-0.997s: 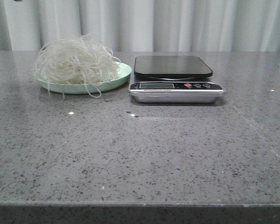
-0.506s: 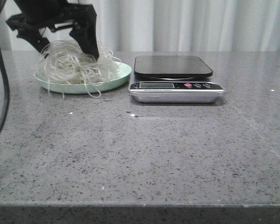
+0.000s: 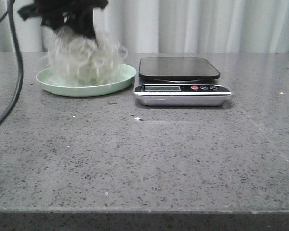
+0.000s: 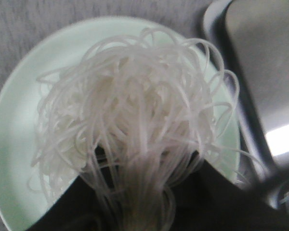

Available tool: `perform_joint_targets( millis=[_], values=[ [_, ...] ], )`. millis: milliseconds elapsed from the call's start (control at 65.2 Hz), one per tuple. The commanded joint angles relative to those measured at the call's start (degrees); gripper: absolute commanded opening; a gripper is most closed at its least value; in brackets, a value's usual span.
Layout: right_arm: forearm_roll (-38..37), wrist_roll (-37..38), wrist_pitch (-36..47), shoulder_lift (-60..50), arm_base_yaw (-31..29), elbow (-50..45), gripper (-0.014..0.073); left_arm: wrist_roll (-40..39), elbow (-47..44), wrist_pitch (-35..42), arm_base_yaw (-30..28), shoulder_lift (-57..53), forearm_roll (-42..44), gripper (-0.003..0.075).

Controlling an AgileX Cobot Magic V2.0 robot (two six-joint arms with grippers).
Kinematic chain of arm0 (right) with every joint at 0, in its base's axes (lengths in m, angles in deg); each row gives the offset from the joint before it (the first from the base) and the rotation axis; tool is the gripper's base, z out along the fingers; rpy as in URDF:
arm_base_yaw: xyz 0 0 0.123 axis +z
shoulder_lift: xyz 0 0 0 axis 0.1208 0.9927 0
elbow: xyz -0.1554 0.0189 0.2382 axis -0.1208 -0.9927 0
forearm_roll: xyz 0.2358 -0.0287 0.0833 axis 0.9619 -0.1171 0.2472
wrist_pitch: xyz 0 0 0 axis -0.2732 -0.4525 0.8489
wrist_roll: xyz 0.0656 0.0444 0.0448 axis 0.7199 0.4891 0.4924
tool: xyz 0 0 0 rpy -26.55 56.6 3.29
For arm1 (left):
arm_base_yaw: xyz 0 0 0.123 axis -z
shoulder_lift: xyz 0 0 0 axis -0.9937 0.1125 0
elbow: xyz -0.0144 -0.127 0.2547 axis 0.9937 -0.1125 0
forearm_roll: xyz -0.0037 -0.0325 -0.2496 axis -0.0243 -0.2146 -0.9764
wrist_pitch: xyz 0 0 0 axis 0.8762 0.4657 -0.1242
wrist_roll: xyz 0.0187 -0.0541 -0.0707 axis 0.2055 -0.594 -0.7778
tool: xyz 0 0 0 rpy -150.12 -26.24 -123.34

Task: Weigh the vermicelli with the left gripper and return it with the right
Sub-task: 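Lift the vermicelli with the left gripper and carry it over the scale, then release the vermicelli onto the scale and raise the left gripper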

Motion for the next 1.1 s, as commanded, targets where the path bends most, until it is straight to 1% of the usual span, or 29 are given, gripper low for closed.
perform_joint_targets(
  millis=[0, 92, 184, 368, 460, 583, 629, 644, 659, 675, 690, 721, 736, 751, 797, 828, 889, 1012, 1089],
  values=[
    [-0.04, -0.39, 4.88, -0.86, -0.2, 0.48, 0.0181, -0.58, 9.19, 3.13, 2.37, -3.5, -4.13, 0.0127],
    [-0.04, -0.39, 4.88, -0.86, -0.2, 0.48, 0.0181, -0.47, 14.16, 4.23, 5.1, -2.99, -4.39, 0.0127],
    [-0.04, -0.39, 4.88, -0.86, -0.2, 0.48, 0.0181, -0.09, 16.99, 5.79, 8.36, -1.44, -4.39, 0.0127],
    [-0.04, -0.39, 4.88, -0.86, -0.2, 0.48, 0.0181, -0.09, 18.89, 5.55, 11.65, 3.42, -4.39, 0.013],
    [-0.04, -0.39, 4.88, -0.86, -0.2, 0.48, 0.0181, -0.09, 18.89, 5.17, 12.03, 5.78, -4.39, 0.016],
    [-0.04, -0.39, 4.88, -0.86, -0.2, 0.48, 0.0181, -0.2, 18.89, 4.91, 12.03, 8.37, -5.46, 0.0263],
    [-0.04, -0.39, 4.88, -0.86, -0.2, 0.48, 0.0181, -0.2, 19.02, 4.8, 12.03, 9.08, -5.89, 0.0332],
    [-0.04, -0.39, 4.88, -0.86, -0.2, 0.48, 0.0181, -0.2, 19.01, 4.59, 12.03, 9.08, -6.05, 0.0344],
    [-0.04, -0.39, 4.88, -0.86, -0.2, 0.48, 0.0181, -0.2, 19.01, 4.48, 12.03, 9.32, -6.54, 0.0381],
    [-0.04, -0.39, 4.88, -0.86, -0.2, 0.48, 0.0181, -0.2, 19.01, 4.47, 12.03, 9.45, -6.66, 0.0394],
    [-0.04, -0.39, 4.88, -0.86, -0.2, 0.48, 0.0181, -0.2, 19.01, 4.33, 12.03, 9.45, -7.07, 0.0435],
    [-0.04, -0.39, 4.88, -0.86, -0.2, 0.48, 0.0181, -0.2, 19.01, 4.33, 12.03, 9.45, -7.46, 0.0491],
    [-0.04, -0.39, 4.88, -0.86, -0.2, 0.48, 0.0181, -0.2, 19.01, 4.33, 12.03, 9.45, -7.56, 0.0505],
    [-0.04, -0.39, 4.88, -0.86, -0.2, 0.48, 0.0181, -0.2, 19.01, 4.33, 12.03, 9.45, -7.57, 0.0545],
    [-0.04, -0.39, 4.88, -0.86, -0.2, 0.48, 0.0181, -0.2, 19.12, 4.33, 12.03, 9.45, -7.65, 0.0624],
    [-0.04, -0.39, 4.88, -0.86, -0.2, 0.48, 0.0181, -0.2, 19.38, 4.2, 12.03, 9.22, -7.65, 0.0662],
    [-0.04, -0.39, 4.88, -0.86, -0.2, 0.48, 0.0181, -0.2, 20.5, 2.94, 11.82, 8.92, -7.65, 0.0679],
    [-0.04, -0.39, 4.88, -0.86, -0.2, 0.48, 0.0181, 0.02, 24.04, -0.69, 10.78, 6.93, -7.35, 0.0668],
    [-0.04, -0.39, 4.88, -0.86, -0.2, 0.48, 0.0181, 0.13, 24.58, -1.27, 10.03, 3.51, -4.86, 0.0662]
  ],
)
